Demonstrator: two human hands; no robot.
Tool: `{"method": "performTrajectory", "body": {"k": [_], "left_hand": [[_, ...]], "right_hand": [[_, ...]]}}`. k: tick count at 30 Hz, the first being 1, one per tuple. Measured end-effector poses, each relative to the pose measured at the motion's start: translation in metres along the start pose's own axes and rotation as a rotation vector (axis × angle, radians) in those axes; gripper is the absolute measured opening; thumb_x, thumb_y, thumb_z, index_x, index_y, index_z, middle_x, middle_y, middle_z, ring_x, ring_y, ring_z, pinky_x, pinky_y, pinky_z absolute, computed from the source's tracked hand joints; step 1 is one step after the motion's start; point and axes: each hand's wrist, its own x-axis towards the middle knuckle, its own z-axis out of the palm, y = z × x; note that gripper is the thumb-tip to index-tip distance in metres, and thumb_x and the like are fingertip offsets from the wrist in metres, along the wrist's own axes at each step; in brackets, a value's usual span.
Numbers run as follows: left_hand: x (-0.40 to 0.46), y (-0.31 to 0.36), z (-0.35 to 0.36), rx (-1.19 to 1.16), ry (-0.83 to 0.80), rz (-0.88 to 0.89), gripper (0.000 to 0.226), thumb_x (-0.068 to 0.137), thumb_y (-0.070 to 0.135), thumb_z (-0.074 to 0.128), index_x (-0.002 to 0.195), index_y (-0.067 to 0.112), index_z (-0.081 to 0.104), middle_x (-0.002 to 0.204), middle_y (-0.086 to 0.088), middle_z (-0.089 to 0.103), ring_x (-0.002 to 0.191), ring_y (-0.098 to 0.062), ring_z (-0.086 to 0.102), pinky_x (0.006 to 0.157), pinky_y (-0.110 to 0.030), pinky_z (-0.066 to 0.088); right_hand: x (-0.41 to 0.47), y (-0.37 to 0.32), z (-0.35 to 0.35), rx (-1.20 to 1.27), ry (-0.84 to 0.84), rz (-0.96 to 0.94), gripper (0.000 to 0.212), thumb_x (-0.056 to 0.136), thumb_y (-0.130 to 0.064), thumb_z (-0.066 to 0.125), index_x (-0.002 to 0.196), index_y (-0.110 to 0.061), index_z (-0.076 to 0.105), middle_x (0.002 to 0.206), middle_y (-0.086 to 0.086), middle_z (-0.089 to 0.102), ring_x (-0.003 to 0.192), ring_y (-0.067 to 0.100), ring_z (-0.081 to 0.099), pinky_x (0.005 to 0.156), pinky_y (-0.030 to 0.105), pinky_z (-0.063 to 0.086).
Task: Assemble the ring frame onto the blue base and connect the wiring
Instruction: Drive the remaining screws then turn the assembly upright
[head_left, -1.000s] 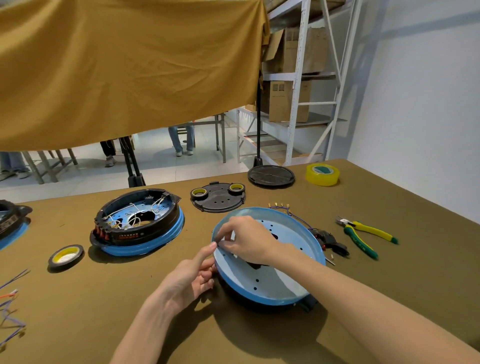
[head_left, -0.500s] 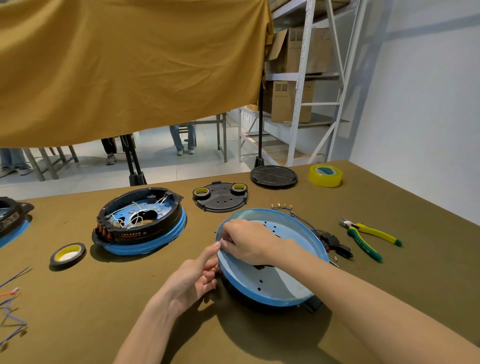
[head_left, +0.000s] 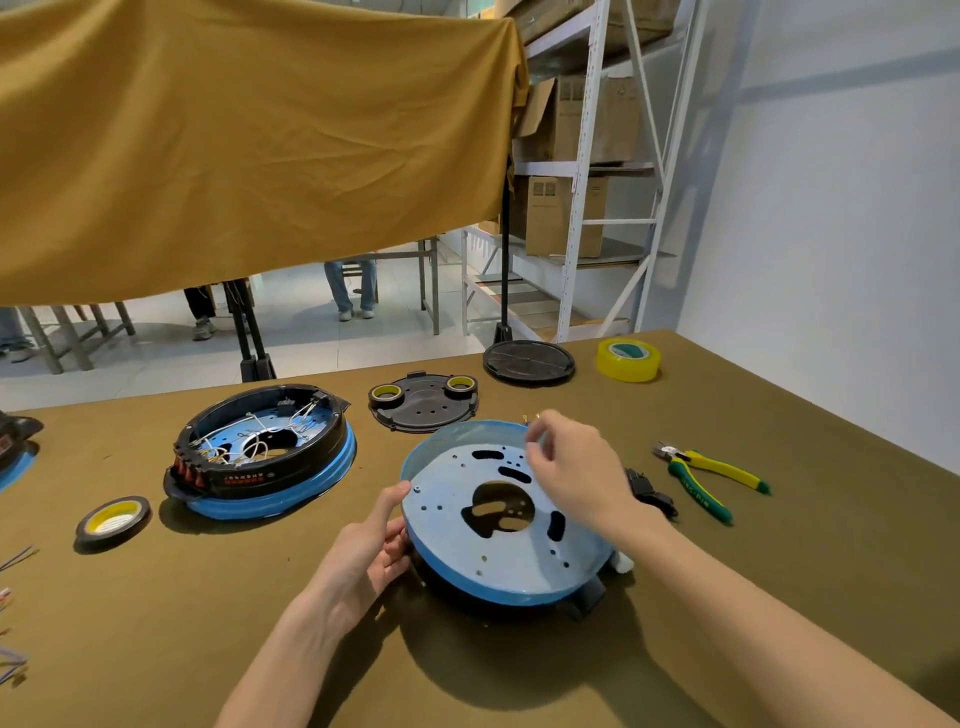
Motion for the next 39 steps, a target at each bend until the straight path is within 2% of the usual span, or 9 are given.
{"method": "performTrajectory", "body": {"k": [3, 7, 12, 18, 23, 26, 31, 35, 39], "left_hand": [[-0.002, 0.006, -0.004, -0.052, 0.022, 0.017, 0.1, 0.047, 0.06, 0.089, 0.122, 0.003, 0.058, 0.132, -0.02, 0.065, 0.131, -0.033, 0.055, 0.116, -0.049, 0.042], [-0.004, 0.014, -0.011, -0.101, 0.064, 0.01, 0.113, 0.045, 0.053, 0.09, 0.136, 0.0, 0.05, 0.132, -0.022, 0.062, 0.135, -0.034, 0.051, 0.118, -0.049, 0.04], [-0.006, 0.016, -0.014, -0.09, 0.066, -0.004, 0.082, 0.054, 0.05, 0.087, 0.113, 0.003, 0.056, 0.129, -0.023, 0.062, 0.134, -0.036, 0.05, 0.117, -0.049, 0.041], [-0.005, 0.022, -0.021, -0.069, 0.015, -0.07, 0.088, 0.057, 0.045, 0.09, 0.124, -0.004, 0.059, 0.108, -0.02, 0.07, 0.111, -0.029, 0.063, 0.109, -0.042, 0.048], [-0.004, 0.018, -0.022, -0.072, 0.003, -0.077, 0.093, 0.058, 0.046, 0.091, 0.129, -0.003, 0.055, 0.12, -0.022, 0.067, 0.126, -0.033, 0.058, 0.116, -0.046, 0.042], [-0.004, 0.016, -0.019, -0.055, -0.021, -0.072, 0.094, 0.06, 0.047, 0.091, 0.131, -0.002, 0.055, 0.123, -0.021, 0.066, 0.131, -0.034, 0.055, 0.118, -0.048, 0.039], [-0.006, 0.009, -0.012, 0.0, -0.079, -0.048, 0.093, 0.058, 0.052, 0.09, 0.128, -0.001, 0.058, 0.125, -0.019, 0.067, 0.121, -0.03, 0.06, 0.117, -0.048, 0.04], [-0.006, 0.007, -0.006, -0.008, -0.078, -0.046, 0.092, 0.059, 0.054, 0.089, 0.128, 0.0, 0.061, 0.128, -0.02, 0.067, 0.123, -0.029, 0.06, 0.115, -0.047, 0.043], [-0.006, 0.008, -0.004, 0.005, -0.042, -0.068, 0.081, 0.054, 0.058, 0.089, 0.111, 0.004, 0.069, 0.107, -0.012, 0.076, 0.103, -0.023, 0.064, 0.079, -0.035, 0.054]], "right_hand": [[-0.012, 0.035, -0.017, -0.099, 0.031, 0.241, 0.009, 0.101, -0.018, 0.051, 0.105, -0.019, 0.06, 0.094, 0.0, 0.067, 0.08, 0.02, 0.063, 0.062, 0.032, 0.045], [-0.028, 0.059, -0.015, -0.266, -0.225, 0.377, 0.018, 0.101, -0.029, 0.048, 0.11, -0.015, 0.055, 0.111, 0.008, 0.062, 0.098, 0.03, 0.062, 0.079, 0.038, 0.052], [-0.04, 0.059, 0.001, -0.417, -0.468, 0.4, 0.036, 0.093, -0.034, 0.061, 0.119, -0.017, 0.043, 0.118, 0.005, 0.059, 0.096, 0.025, 0.059, 0.068, 0.035, 0.045], [-0.036, 0.059, -0.017, -0.204, -0.198, 0.489, 0.022, 0.1, -0.025, 0.048, 0.116, -0.012, 0.053, 0.116, 0.011, 0.061, 0.102, 0.032, 0.062, 0.076, 0.036, 0.048], [-0.031, 0.044, -0.031, 0.101, 0.02, 0.378, 0.014, 0.099, -0.026, 0.056, 0.109, -0.018, 0.056, 0.099, 0.002, 0.064, 0.085, 0.019, 0.062, 0.067, 0.034, 0.049], [-0.024, 0.025, -0.033, 0.344, 0.065, 0.274, 0.014, 0.095, -0.026, 0.068, 0.106, -0.023, 0.06, 0.101, -0.005, 0.064, 0.088, 0.014, 0.063, 0.063, 0.022, 0.047], [-0.01, -0.006, -0.035, 0.711, 0.156, 0.09, 0.019, 0.091, -0.02, 0.078, 0.102, -0.013, 0.064, 0.087, 0.01, 0.07, 0.062, 0.021, 0.068, 0.055, 0.028, 0.057], [0.002, -0.021, -0.027, 0.698, 0.15, -0.017, 0.019, 0.098, -0.026, 0.069, 0.108, -0.016, 0.055, 0.085, 0.007, 0.067, 0.061, 0.019, 0.066, 0.056, 0.029, 0.057], [0.009, -0.034, -0.015, 0.644, 0.08, -0.113, 0.019, 0.101, -0.026, 0.064, 0.11, -0.019, 0.05, 0.09, 0.007, 0.065, 0.067, 0.021, 0.064, 0.057, 0.036, 0.058]]}}
